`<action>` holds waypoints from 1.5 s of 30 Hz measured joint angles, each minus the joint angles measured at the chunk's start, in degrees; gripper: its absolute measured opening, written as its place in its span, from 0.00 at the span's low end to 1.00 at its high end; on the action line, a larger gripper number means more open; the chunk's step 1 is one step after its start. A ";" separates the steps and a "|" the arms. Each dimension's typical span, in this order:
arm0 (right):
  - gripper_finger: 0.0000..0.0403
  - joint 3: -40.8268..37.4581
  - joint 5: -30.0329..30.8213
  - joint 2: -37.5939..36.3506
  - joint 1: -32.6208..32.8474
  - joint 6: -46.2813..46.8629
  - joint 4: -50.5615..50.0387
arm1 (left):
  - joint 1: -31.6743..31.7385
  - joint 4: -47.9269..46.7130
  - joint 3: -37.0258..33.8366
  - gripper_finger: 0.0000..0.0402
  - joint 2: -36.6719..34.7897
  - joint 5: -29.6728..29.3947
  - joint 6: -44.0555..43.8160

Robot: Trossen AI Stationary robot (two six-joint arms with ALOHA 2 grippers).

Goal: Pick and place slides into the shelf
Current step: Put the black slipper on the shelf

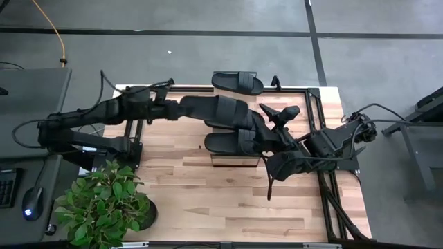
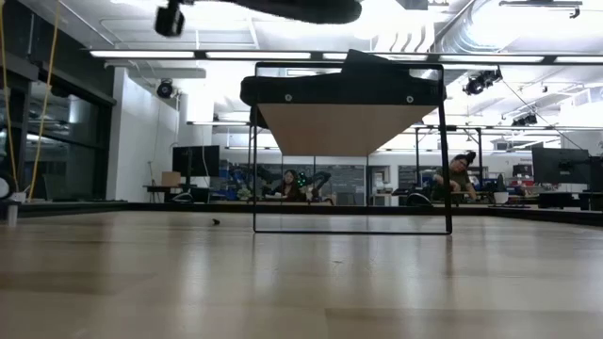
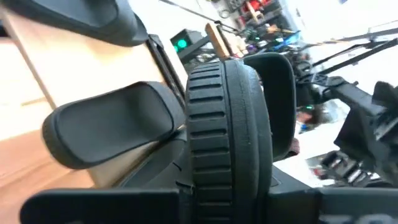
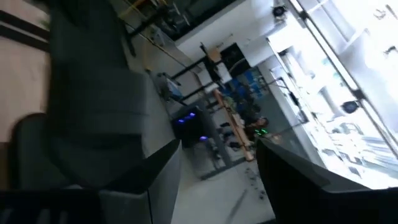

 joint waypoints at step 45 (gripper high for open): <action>0.50 0.00 -7.69 0.04 2.55 33.33 -28.42 | 27.67 44.54 -10.62 0.12 33.38 32.67 -6.56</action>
